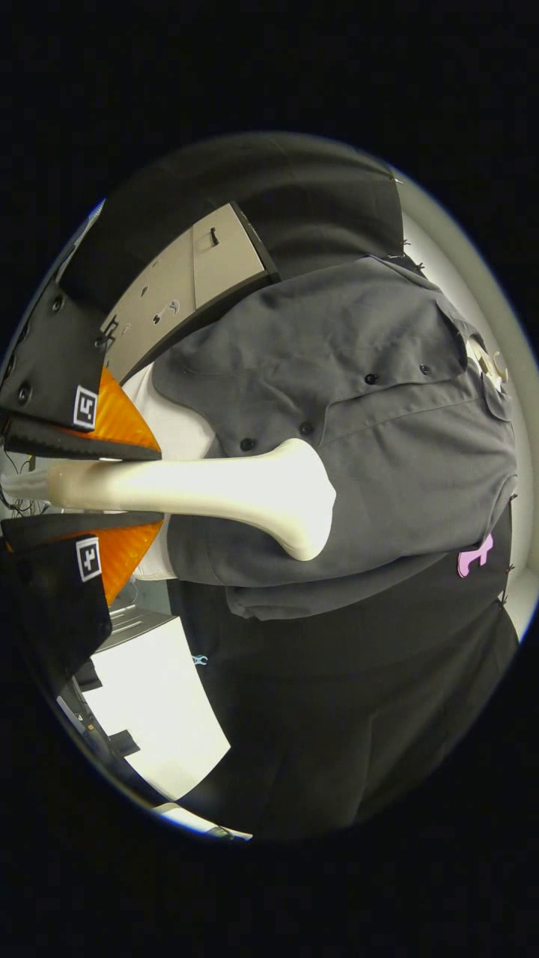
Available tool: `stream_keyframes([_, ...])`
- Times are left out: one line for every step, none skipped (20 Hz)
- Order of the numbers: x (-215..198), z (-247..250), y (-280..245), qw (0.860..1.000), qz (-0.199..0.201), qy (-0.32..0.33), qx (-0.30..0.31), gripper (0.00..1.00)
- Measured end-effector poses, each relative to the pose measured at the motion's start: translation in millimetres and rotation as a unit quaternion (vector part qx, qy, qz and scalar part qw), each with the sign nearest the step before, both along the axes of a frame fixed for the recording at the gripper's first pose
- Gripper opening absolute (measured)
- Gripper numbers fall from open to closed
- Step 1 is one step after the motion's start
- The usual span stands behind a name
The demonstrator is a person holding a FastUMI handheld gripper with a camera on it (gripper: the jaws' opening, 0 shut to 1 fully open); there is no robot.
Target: Iron the clothes twice with a garment steamer, once on the left side and once on the right side.
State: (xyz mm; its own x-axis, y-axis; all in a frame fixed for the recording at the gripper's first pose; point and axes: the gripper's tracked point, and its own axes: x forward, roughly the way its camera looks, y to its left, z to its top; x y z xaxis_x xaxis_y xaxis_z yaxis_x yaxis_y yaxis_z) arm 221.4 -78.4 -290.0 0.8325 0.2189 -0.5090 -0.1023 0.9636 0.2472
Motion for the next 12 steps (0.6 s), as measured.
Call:
stream_keyframes([-2, -2, 0, 1.0, 0.0, 0.002, -0.001, 0.39])
stream_keyframes([-4, -3, 0, 1.0, 0.0, 0.003, -0.003, 0.39])
stream_keyframes([-7, -3, 0, 1.0, -0.001, 0.004, -0.006, 0.39])
stream_keyframes([-11, -3, 1, 1.0, 0.0, 0.006, -0.008, 0.39])
stream_keyframes([-17, -2, 2, 1.0, -0.001, 0.007, -0.008, 0.38])
stream_keyframes([-23, 0, 3, 1.0, 0.0, 0.008, -0.007, 0.38])
stream_keyframes([-30, 3, 6, 1.0, 0.001, 0.008, -0.007, 0.39])
stream_keyframes([-38, 7, 7, 1.0, 0.001, 0.006, -0.007, 0.38])
stream_keyframes([-48, 12, 8, 1.0, 0.004, 0.003, -0.009, 0.39])
stream_keyframes([-57, 17, 9, 1.0, 0.006, 0.002, -0.012, 0.39])
stream_keyframes([-66, 23, 10, 1.0, 0.009, 0.0, -0.016, 0.38])
stream_keyframes([-76, 31, 12, 1.0, 0.011, -0.003, -0.019, 0.38])
